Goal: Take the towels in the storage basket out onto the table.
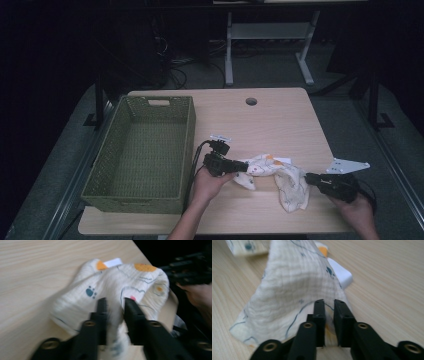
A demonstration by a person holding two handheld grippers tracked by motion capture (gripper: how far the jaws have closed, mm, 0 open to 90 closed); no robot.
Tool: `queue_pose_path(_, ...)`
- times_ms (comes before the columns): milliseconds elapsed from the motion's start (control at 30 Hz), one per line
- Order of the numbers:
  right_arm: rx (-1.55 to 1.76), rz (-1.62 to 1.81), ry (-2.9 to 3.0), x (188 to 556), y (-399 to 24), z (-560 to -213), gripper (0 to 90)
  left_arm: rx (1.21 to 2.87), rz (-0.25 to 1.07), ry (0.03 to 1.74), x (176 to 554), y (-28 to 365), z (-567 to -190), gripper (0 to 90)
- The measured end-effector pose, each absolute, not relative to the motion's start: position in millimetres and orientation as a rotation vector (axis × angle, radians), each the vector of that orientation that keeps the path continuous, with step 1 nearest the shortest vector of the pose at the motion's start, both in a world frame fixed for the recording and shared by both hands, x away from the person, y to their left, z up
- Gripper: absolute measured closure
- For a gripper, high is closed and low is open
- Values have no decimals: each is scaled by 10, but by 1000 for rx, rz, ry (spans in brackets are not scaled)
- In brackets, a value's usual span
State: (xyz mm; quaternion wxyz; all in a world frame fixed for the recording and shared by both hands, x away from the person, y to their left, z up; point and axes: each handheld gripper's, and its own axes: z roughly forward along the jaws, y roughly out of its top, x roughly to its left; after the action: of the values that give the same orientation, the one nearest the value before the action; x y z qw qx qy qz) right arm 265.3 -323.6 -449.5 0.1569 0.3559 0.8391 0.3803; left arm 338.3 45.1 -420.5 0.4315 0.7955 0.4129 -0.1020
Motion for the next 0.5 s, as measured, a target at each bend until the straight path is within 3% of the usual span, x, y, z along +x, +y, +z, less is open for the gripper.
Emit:
queue_pose_path(100, 963, 1121, 2363, 2578, -3215, -4428, 688, 1977, -228, 1029, 3363, 467, -4191, 604)
queue_pose_path(300, 764, 1242, 2381, 2277, -3116, -4247, 698, 2023, -235, 965, 3230, 442, -4178, 580)
queue_pose_path(433, 698, 1281, 2436, 2162, -3011, -4257, 731, 2004, -300, 912, 3108, 447, -4192, 589)
queue_pose_path(500, 653, 1257, 2494, 2129, -2891, -4319, 736, 2041, -337, 861, 3006, 437, -4220, 644)
